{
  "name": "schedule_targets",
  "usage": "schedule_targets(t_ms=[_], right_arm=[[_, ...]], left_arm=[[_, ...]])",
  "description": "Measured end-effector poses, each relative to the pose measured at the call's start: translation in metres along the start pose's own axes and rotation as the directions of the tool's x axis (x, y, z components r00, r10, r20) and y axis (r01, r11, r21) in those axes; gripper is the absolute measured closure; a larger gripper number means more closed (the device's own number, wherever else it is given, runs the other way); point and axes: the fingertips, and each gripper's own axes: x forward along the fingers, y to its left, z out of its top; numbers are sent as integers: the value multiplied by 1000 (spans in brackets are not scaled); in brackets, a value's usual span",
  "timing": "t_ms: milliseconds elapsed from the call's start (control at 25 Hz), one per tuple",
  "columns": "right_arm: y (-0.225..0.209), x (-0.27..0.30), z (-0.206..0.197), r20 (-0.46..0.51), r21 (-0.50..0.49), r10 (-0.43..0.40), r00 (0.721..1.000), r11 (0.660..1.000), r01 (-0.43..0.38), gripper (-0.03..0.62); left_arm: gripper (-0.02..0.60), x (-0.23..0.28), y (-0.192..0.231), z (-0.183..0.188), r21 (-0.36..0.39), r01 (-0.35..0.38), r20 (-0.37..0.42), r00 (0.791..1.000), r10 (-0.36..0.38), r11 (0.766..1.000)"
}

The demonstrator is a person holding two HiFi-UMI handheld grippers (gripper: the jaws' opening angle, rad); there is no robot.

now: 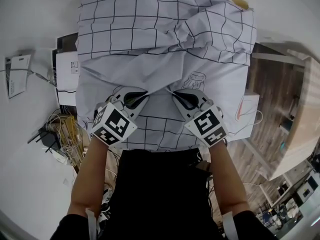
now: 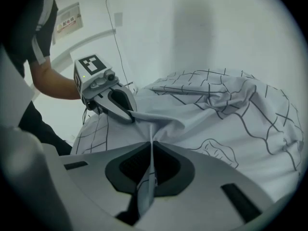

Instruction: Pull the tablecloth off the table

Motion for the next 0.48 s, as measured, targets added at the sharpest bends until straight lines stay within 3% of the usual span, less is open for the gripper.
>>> schedule_targets(t_ms=[160, 480], right_arm=[[4, -17, 19, 64, -9, -4, 998, 1000, 4, 568], [12, -57, 55, 137, 2, -75, 988, 997, 75, 569]], left_arm=[[562, -16, 0, 15, -58, 12, 81, 997, -7, 998], [563, -55, -8, 56, -55, -8, 179, 984, 18, 998]])
